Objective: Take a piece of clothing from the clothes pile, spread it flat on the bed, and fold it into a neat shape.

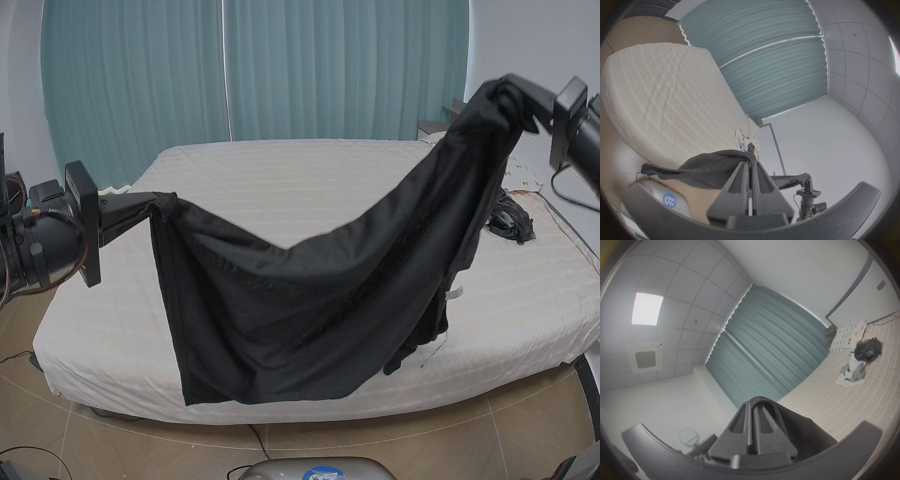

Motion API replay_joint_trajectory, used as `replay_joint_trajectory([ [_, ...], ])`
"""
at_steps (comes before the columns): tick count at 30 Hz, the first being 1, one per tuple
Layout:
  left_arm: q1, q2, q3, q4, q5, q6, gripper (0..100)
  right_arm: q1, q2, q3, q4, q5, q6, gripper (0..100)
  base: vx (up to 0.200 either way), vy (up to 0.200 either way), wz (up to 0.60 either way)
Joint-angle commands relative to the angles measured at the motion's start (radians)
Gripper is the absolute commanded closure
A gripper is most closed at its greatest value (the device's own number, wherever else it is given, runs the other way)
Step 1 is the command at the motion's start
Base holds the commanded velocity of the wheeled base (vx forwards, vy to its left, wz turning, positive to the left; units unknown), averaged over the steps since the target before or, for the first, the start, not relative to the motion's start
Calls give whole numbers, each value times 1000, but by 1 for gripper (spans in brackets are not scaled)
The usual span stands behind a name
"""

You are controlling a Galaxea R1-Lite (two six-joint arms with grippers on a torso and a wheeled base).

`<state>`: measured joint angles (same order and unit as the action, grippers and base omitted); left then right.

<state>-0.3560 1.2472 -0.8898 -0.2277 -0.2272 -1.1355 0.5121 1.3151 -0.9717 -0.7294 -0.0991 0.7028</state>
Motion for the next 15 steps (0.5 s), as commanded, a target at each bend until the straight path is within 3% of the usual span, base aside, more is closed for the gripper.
replay_joint_trajectory([
  [1,95,195,-155,13,2,-52,100,-155,190,-374,215,4,92,100,0,0,0],
  [6,106,365,-184,2,-7,-79,100,-202,444,-404,252,3,95,100,0,0,0],
  [9,117,443,-230,1,-9,-79,100,-233,561,-412,179,13,96,100,0,0,0],
  [11,123,503,-288,2,-7,-81,100,-238,662,-421,15,19,89,100,200,0,0],
  [15,126,554,-331,4,-6,-81,100,-230,740,-463,-76,21,53,100,200,0,0],
])
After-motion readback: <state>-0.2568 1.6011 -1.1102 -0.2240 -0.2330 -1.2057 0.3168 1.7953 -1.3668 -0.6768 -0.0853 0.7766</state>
